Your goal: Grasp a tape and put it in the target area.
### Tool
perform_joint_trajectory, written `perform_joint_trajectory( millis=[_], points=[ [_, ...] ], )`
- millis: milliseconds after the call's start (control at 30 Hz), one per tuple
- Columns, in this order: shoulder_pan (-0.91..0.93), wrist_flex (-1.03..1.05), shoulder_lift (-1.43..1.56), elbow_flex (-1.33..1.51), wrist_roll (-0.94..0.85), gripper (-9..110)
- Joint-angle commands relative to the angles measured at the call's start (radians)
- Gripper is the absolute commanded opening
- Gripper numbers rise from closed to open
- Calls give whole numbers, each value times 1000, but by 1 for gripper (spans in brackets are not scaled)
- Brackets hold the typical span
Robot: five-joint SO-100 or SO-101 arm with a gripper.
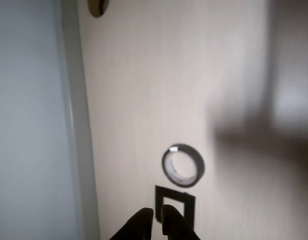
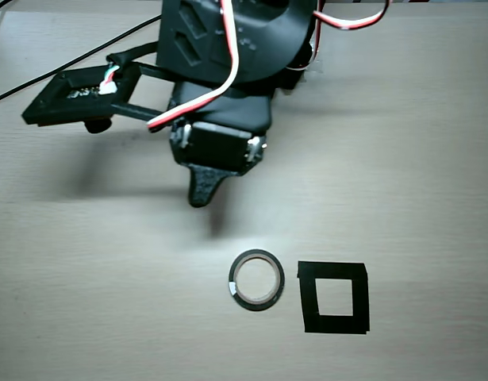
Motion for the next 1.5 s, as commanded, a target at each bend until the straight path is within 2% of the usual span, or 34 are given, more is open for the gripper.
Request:
perform_joint_trajectory(
  millis=[0, 167, 367, 567, 967, 1467],
  points=[
    [15, -17, 23, -2, -17, 0],
    [0, -20, 11, 14, -12, 1],
    [-106, 91, -107, 18, -3, 7],
    [-201, 91, -216, 44, -114, 11],
    [-270, -150, -298, 247, -213, 10],
    [-313, -380, -606, 218, -253, 10]
  ],
)
